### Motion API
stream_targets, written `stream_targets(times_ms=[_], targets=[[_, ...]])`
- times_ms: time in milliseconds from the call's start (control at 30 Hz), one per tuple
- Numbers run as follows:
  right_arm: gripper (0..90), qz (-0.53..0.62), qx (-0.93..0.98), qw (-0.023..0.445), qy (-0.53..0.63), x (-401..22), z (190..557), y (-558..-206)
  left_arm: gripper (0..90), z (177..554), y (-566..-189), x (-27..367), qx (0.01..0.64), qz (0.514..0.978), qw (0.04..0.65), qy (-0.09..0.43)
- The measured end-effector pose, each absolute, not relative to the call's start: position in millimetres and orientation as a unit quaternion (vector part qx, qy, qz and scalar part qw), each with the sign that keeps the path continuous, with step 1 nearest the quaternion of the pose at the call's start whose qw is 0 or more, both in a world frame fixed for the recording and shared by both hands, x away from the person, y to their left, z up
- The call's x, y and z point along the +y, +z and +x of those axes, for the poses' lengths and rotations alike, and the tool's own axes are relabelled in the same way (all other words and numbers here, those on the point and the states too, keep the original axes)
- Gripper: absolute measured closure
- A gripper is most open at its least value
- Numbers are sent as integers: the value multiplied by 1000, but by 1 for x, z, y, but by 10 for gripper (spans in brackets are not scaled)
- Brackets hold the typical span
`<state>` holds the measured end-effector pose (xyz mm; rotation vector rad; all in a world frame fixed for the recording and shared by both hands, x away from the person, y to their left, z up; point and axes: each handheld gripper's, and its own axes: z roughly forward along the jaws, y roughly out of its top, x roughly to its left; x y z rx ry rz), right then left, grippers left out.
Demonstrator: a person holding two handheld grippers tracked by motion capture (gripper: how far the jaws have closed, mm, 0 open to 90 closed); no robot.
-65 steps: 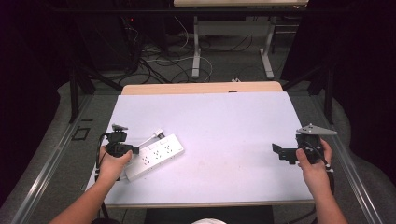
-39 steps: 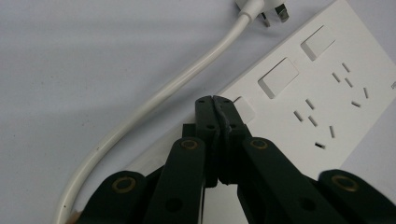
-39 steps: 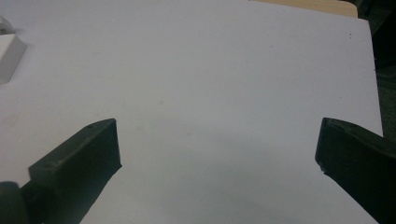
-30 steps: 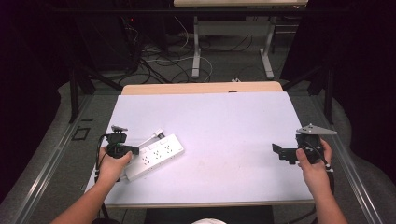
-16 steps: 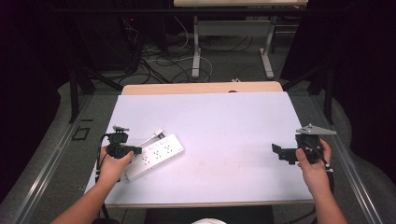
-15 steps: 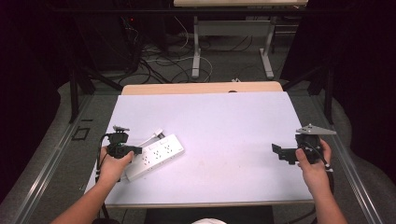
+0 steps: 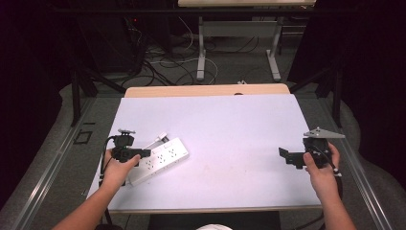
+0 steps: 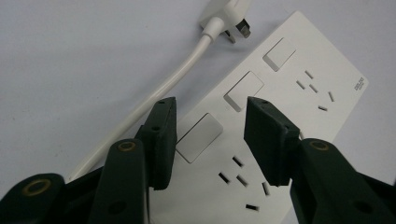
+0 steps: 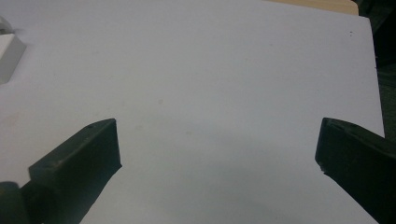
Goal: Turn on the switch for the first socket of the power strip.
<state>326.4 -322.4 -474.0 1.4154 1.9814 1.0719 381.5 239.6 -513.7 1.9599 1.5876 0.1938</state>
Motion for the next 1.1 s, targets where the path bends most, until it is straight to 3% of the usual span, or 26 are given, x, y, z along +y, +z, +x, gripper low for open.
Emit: stream_targets(times_ms=[700, 1100], targets=[[0, 516, 725, 239, 388, -323, 326, -474, 302, 377, -509, 235, 511, 785, 308, 167], [0, 514, 725, 241, 389, -323, 326, -474, 131, 375, -511, 235, 518, 772, 340, 144]])
